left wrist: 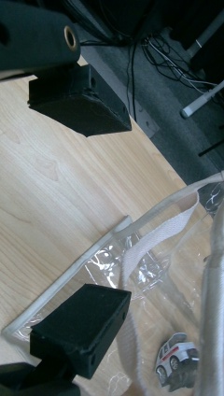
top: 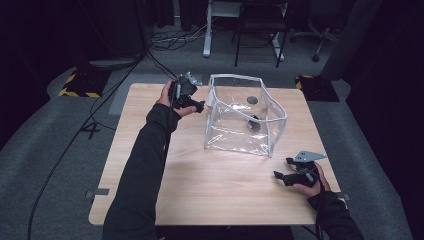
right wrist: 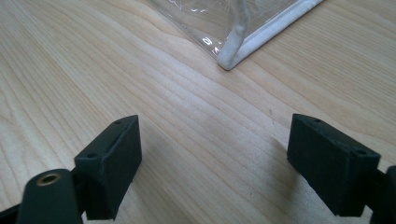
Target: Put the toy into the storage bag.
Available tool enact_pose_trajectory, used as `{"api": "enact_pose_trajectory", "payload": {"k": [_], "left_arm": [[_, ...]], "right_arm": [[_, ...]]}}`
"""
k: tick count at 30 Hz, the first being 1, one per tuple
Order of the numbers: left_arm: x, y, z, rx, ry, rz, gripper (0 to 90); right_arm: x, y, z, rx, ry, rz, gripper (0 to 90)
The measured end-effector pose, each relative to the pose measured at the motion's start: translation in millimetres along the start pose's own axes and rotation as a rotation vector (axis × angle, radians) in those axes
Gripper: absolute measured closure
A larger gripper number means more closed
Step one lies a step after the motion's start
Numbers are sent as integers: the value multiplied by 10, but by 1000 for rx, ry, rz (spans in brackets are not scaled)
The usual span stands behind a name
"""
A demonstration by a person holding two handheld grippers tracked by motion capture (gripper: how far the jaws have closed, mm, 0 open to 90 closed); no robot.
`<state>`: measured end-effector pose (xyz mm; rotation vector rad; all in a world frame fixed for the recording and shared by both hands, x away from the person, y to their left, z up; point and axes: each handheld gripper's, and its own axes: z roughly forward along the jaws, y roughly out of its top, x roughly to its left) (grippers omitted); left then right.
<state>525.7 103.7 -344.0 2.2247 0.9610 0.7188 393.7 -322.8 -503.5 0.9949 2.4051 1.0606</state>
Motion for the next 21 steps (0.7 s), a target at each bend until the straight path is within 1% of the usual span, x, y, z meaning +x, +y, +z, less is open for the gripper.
{"api": "enact_pose_trajectory", "payload": {"k": [1,2,3,5,6,7,8,9,10,11,12,13,14,15,16,17,18,19,20,21], "left_arm": [[-11,-15,7,-3,-17,-7,172],[-11,-15,7,-3,-17,-7,172],[-4,-25,-14,16,-5,14,172],[-10,-53,-18,28,-2,28,172],[-19,-68,-15,26,-9,19,172],[-23,-81,-18,27,-6,18,172],[-24,-93,-24,27,-12,24,172],[-31,-106,-30,23,-8,21,172],[-32,-117,-30,25,-13,34,172],[-47,-130,-33,25,-10,24,172],[-47,-130,-33,25,-10,24,172],[-55,-150,-42,34,-10,40,173],[-61,-161,-37,38,-19,40,172],[-69,-171,-38,43,-18,44,173],[-78,-183,-38,36,-13,46,173],[-78,-183,-38,36,-13,46,172],[-92,-197,-53,35,4,45,172],[-102,-210,-43,29,-10,43,173],[-113,-217,-46,29,-7,41,172],[-130,-229,-39,29,-15,32,173]], "right_arm": [[0,0,0,0,0,0,178],[0,0,0,0,0,0,178],[0,0,0,0,0,0,178],[0,0,0,0,0,0,179],[0,0,0,0,0,0,179],[0,0,0,0,0,0,178],[0,0,0,0,0,0,179],[0,0,0,0,0,0,178],[0,0,0,0,0,0,178],[1,0,0,0,0,1,178],[1,0,0,0,0,1,178],[0,0,0,0,0,0,179],[0,0,0,0,0,0,179],[0,0,0,0,0,0,179],[1,0,0,0,0,1,179],[0,0,0,0,0,0,178],[0,0,0,0,0,0,178],[0,0,0,0,0,0,179],[0,0,0,0,0,0,178],[0,0,0,0,0,0,179]]}}
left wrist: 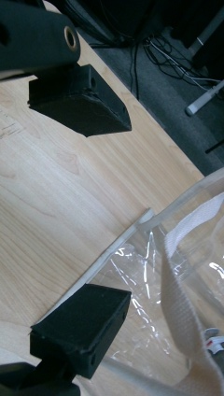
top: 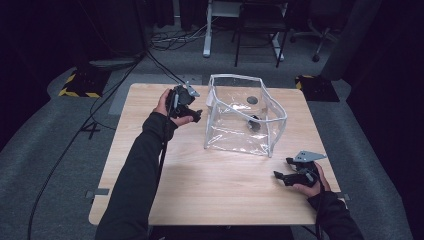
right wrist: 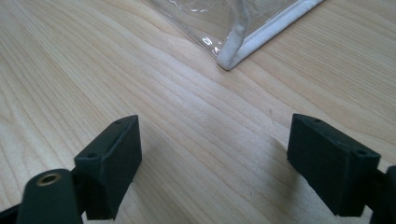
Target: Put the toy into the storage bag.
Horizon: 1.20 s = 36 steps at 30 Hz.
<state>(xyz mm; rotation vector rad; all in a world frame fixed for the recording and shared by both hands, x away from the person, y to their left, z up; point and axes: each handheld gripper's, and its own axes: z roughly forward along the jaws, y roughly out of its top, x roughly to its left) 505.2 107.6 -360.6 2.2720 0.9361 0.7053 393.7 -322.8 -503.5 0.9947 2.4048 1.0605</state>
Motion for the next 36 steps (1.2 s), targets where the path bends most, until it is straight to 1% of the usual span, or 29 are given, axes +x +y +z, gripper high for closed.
{"api": "enact_pose_trajectory", "payload": {"k": [1,2,4,5,6,8,9,10,11,14,16,17,18,19,21,22,23,26,27,28,29,30,31,33,34,36], "left_arm": [[-7,-11,0,-3,14,8,173],[-13,-25,6,-1,-2,9,173],[-15,-34,1,2,-1,14,173],[-32,-63,6,-2,-2,11,174],[-36,-74,10,-1,-3,19,174],[-43,-108,11,8,-1,22,174],[-49,-122,10,9,-6,12,174],[-49,-122,10,9,-6,12,174],[-51,-156,10,0,-9,14,175],[-57,-187,0,12,-10,17,176],[-64,-235,-8,18,7,17,176],[-66,-253,1,9,-3,12,176],[-64,-267,-8,17,7,17,177],[-68,-280,-8,25,5,16,178],[-63,-309,3,23,3,20,178],[-62,-325,0,31,2,15,178],[-64,-335,-2,31,7,17,178],[-69,-365,4,35,2,19,178],[-70,-393,1,52,-9,23,178],[-65,-406,4,49,-1,34,178],[-67,-422,5,58,-9,35,178],[-62,-435,0,64,-3,37,178],[-68,-461,8,60,3,30,178],[-53,-494,2,61,2,37,178],[-47,-506,-4,71,-7,34,178],[-49,-546,-1,73,3,33,178]], "right_arm": [[0,0,0,0,0,0,178],[0,0,0,0,0,0,179],[0,0,0,0,0,0,179],[0,0,0,0,0,1,179],[0,0,0,0,0,0,179],[0,0,0,0,0,0,179],[0,0,0,0,0,0,179],[0,0,0,0,0,0,179],[0,0,0,0,0,0,178],[0,0,0,0,0,0,179],[0,0,0,0,0,0,178],[0,0,0,0,0,0,179],[0,0,0,0,0,-1,178],[0,0,0,0,0,0,179],[0,0,0,0,0,0,179],[0,0,0,0,0,0,179],[0,0,0,0,0,0,178],[0,0,0,0,0,-1,178],[0,0,0,0,0,0,179],[0,0,0,0,0,0,179],[0,0,0,0,0,0,179],[0,0,0,0,0,0,179],[0,0,0,0,0,0,178],[1,0,0,0,-1,1,178],[0,0,0,0,-1,0,179],[0,0,0,0,-1,0,179]]}}
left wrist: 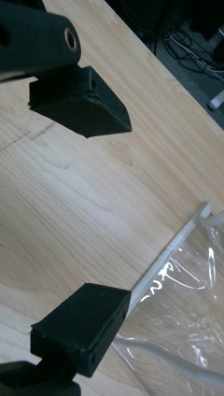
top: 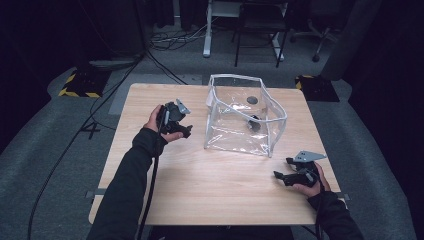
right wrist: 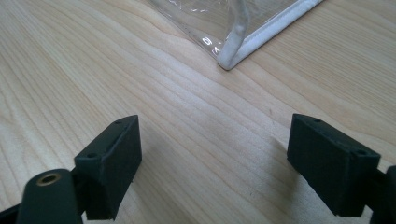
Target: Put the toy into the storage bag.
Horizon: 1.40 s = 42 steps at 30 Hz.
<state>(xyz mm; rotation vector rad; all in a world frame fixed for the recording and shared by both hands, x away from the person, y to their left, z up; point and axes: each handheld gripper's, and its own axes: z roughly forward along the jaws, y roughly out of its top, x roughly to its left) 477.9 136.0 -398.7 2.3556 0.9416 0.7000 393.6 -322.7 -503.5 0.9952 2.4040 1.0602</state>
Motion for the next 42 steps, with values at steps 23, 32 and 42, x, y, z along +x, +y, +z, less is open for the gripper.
{"api": "enact_pose_trajectory", "payload": {"k": [23,32,42], "left_arm": [[-69,-300,-30,48,4,29,180],[-107,-412,-53,59,4,34,180],[-125,-617,-78,71,1,20,182]], "right_arm": [[1,0,0,0,-1,1,178],[1,0,0,0,-1,1,178],[1,0,0,0,-1,1,178]]}}
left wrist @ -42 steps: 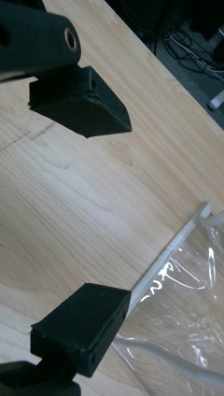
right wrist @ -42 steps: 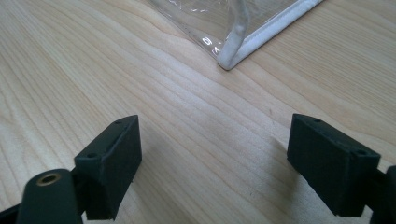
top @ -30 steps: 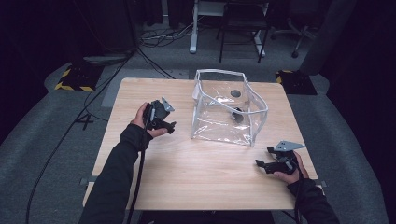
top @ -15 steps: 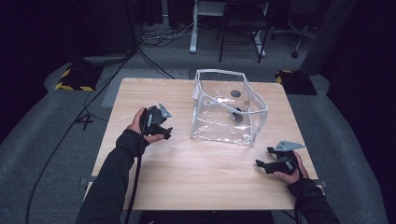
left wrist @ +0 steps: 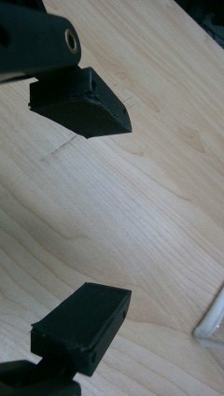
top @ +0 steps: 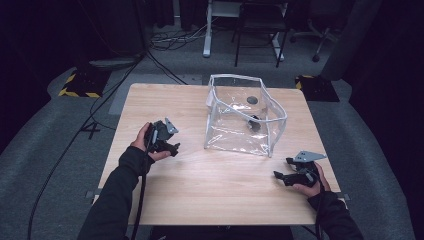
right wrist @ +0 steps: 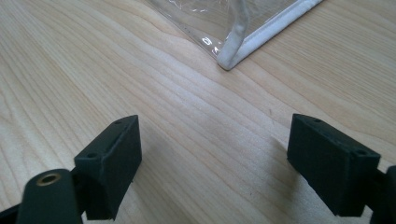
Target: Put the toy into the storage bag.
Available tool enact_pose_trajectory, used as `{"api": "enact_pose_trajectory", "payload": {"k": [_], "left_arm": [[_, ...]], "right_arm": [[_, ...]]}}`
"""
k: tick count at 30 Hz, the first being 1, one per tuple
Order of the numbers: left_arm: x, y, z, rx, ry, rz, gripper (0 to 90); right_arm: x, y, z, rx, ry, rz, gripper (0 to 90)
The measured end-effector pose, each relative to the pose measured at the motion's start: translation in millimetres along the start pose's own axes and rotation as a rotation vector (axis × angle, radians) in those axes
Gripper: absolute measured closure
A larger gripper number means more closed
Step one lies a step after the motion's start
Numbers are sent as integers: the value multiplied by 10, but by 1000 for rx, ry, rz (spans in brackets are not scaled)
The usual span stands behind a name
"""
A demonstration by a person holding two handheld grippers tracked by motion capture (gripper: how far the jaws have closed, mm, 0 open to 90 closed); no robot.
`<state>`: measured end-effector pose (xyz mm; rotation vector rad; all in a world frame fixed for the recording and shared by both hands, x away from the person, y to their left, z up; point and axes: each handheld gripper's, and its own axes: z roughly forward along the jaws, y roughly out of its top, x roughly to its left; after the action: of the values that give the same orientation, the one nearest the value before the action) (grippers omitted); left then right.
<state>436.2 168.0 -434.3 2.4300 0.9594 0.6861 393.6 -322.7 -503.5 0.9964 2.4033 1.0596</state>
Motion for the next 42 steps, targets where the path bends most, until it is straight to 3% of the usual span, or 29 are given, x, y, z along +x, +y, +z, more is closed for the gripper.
{"api": "enact_pose_trajectory", "payload": {"k": [5,6,7,15,20,25,26,35,36,42], "left_arm": [[-31,-127,25,-10,-9,-44,182],[-44,-153,35,-9,1,-46,182],[-44,-176,36,16,-16,-28,181],[-75,-355,74,12,-26,-54,180],[-102,-438,72,9,-53,-77,179],[-159,-484,57,5,-52,-62,179],[-175,-497,55,2,-68,-69,178],[-242,-615,8,2,-48,-58,175],[-252,-636,-5,0,-47,-75,175],[-271,-720,-47,-6,-36,-78,173]], "right_arm": [[0,0,0,0,0,0,178],[0,0,0,0,0,0,178],[0,0,0,0,0,0,178],[0,0,0,0,0,0,178],[0,0,0,0,0,0,178],[0,0,0,0,0,0,178],[0,0,0,0,0,0,178],[0,0,0,0,0,0,178],[0,0,0,0,0,0,178],[0,0,0,0,0,0,178]]}}
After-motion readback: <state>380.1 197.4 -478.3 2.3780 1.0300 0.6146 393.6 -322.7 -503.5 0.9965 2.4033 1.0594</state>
